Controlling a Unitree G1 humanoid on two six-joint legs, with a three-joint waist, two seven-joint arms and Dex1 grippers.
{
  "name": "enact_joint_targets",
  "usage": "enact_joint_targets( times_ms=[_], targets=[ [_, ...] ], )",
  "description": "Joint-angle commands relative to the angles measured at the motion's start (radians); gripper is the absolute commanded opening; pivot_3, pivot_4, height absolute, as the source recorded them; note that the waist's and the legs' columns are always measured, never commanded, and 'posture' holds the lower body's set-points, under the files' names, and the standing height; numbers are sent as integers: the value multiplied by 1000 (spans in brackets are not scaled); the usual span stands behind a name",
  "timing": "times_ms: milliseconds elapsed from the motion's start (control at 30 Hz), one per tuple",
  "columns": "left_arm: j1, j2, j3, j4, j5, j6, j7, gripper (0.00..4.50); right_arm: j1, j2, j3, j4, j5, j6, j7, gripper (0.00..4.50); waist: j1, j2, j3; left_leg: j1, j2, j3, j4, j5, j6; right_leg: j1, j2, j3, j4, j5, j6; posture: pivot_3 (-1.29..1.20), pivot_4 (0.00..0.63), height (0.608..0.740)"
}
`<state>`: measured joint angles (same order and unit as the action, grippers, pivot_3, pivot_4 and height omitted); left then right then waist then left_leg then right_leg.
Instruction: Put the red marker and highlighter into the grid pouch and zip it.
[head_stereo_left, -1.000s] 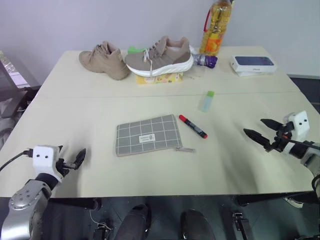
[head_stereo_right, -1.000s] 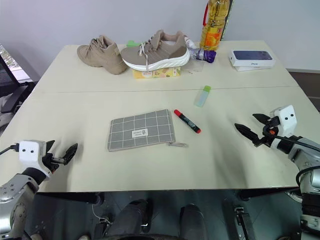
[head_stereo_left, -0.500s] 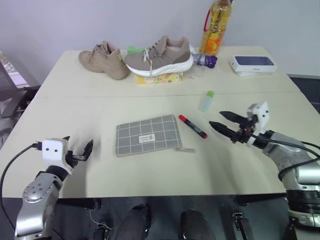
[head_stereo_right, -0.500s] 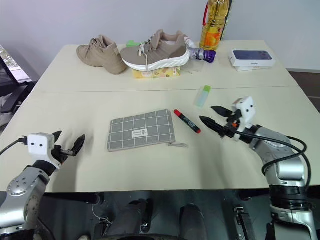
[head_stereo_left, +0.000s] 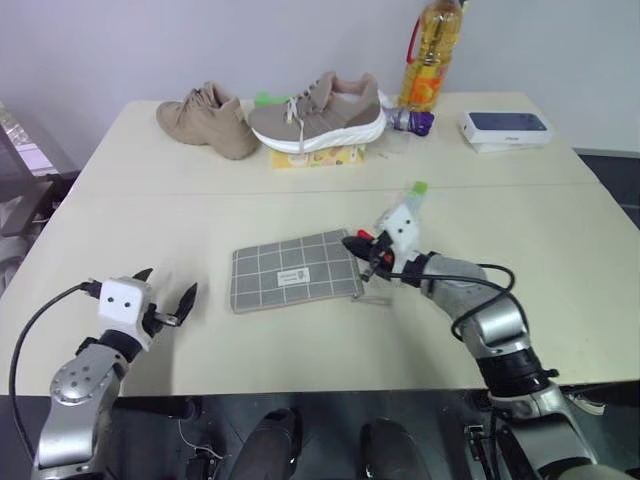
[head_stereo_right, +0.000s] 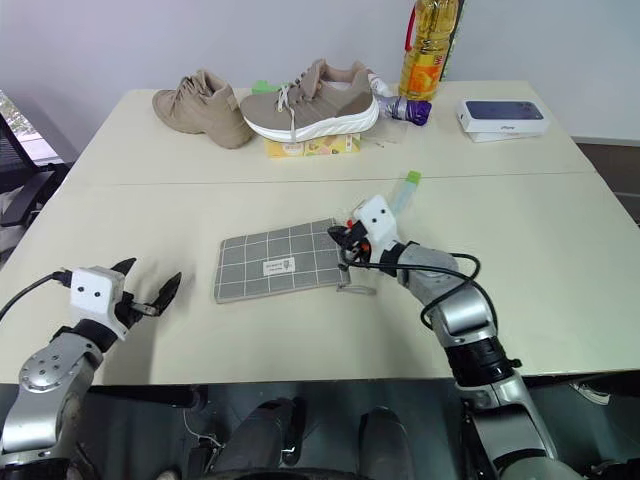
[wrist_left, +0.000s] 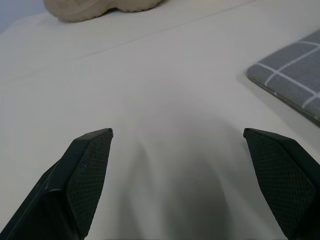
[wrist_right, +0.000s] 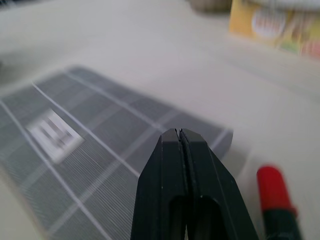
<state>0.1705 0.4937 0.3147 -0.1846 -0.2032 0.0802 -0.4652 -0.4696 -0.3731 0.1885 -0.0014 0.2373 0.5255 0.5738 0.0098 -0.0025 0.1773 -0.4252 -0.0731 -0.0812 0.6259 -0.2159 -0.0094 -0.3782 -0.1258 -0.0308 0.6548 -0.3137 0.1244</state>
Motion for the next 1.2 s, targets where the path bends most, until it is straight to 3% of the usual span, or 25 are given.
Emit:
enact_joint_targets(
  times_ms=[33, 233, 467, 667, 933, 1033, 1167, 1200],
  targets=[
    [18, 62, 5, 16, 48, -90, -47, 4500, -9, 5, 25, 28, -38, 30, -4, 61, -1, 0, 0, 0, 0, 0, 0, 0, 0, -2, 0, 0, 0, 0, 0, 0, 150, 739],
    [13, 166, -34, 109, 142, -262, -110, 4500, -6, 28, 44, 52, -62, 45, -2, 61, -4, -1, -1, 0, 0, 1, -2, 0, 0, -3, 0, 0, 0, 0, 0, 0, 150, 739],
    [-155, 255, -184, 354, 317, -635, -131, 4500, -17, 56, 45, 71, -82, 38, 0, 61, -6, -1, -1, 1, 0, 1, -4, 1, -1, -4, 1, 0, 0, 1, -1, 0, 150, 739],
    [-389, 263, -320, 650, 369, -932, -161, 4500, -21, 61, 46, 76, -96, 30, 3, 61, -7, -2, -2, 2, 1, 1, -5, 1, -2, -5, 1, 0, 3, 1, -1, 0, 150, 739],
    [-593, 228, -465, 912, 389, -1168, -215, 4500, -7, 59, 34, 51, -109, 39, -6, 61, -8, -3, -2, 2, 0, 1, -4, 2, -2, -5, 1, 0, 7, 1, -1, 0, 150, 739],
    [-644, 215, -489, 978, 389, -1222, -216, 3679, -5, 57, 33, 45, -110, 42, -10, 0, -7, -3, -2, 2, 0, 1, -3, 2, -2, -5, 1, 0, 8, 1, -1, 0, 150, 739],
    [-686, 196, -520, 1029, 371, -1265, -230, 1845, 3, 57, 31, 34, -113, 47, -17, 0, -11, -3, -2, 2, 0, 2, -3, 2, -2, -3, 1, 0, 9, 1, 0, 0, 150, 739],
    [-690, 193, -524, 1035, 368, -1274, -232, 1193, 4, 58, 31, 30, -114, 48, -18, 0, -11, -3, -2, 2, 0, 2, -3, 2, -2, -3, 1, 0, 9, 1, 0, 0, 150, 739]
  ],
)
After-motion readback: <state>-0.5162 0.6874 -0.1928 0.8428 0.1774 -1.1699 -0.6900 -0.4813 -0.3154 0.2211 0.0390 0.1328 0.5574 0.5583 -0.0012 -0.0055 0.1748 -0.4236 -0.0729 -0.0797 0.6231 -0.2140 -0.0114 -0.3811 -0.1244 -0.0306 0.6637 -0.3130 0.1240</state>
